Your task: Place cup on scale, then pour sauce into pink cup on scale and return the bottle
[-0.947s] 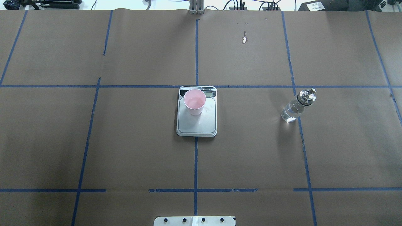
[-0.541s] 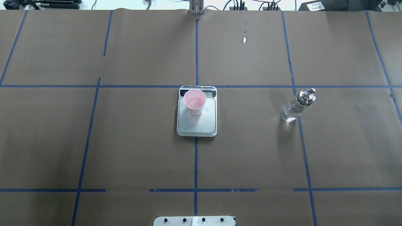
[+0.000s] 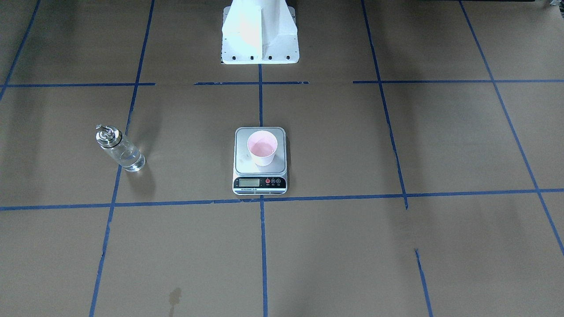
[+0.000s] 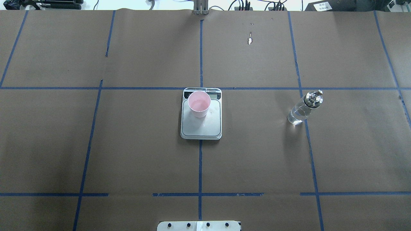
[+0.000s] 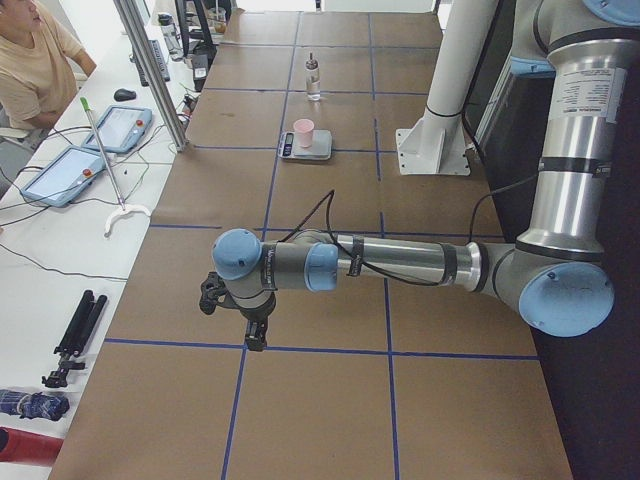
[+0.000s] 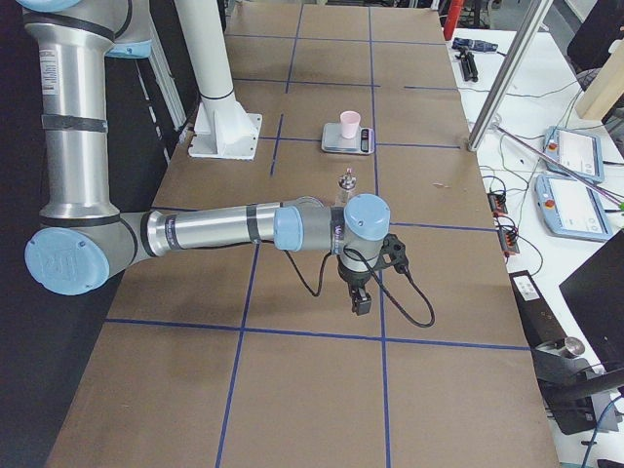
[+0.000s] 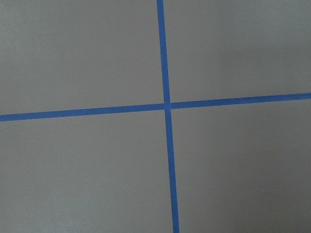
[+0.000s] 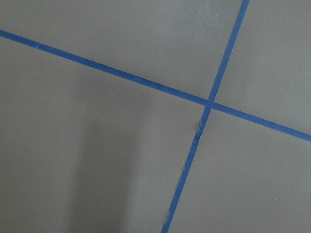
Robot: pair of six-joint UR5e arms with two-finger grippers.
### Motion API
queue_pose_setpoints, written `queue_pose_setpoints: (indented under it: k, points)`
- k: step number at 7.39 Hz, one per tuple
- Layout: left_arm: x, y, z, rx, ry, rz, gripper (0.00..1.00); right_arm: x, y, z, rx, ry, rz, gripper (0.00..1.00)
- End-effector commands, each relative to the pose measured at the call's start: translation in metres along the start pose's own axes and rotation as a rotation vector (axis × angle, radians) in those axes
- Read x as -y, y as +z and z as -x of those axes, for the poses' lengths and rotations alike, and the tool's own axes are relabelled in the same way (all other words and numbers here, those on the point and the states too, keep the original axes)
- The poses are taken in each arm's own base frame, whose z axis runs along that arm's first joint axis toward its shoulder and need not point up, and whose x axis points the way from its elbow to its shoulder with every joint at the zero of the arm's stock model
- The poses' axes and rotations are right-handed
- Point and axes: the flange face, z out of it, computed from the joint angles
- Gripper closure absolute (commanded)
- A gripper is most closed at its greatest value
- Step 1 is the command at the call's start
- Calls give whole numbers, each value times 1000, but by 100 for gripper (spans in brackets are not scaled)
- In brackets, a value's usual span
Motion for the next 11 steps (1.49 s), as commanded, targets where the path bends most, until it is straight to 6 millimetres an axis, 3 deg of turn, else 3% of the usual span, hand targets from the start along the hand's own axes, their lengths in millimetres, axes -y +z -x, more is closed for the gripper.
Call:
queue_pose_setpoints:
  k: [1, 11]
  points:
    - [0, 0, 0, -1, 0, 0, 0, 0, 0, 0, 1, 0, 0, 0]
    - [1, 0, -1, 0, 7, -10, 0, 1, 0, 0, 0, -1, -1, 0]
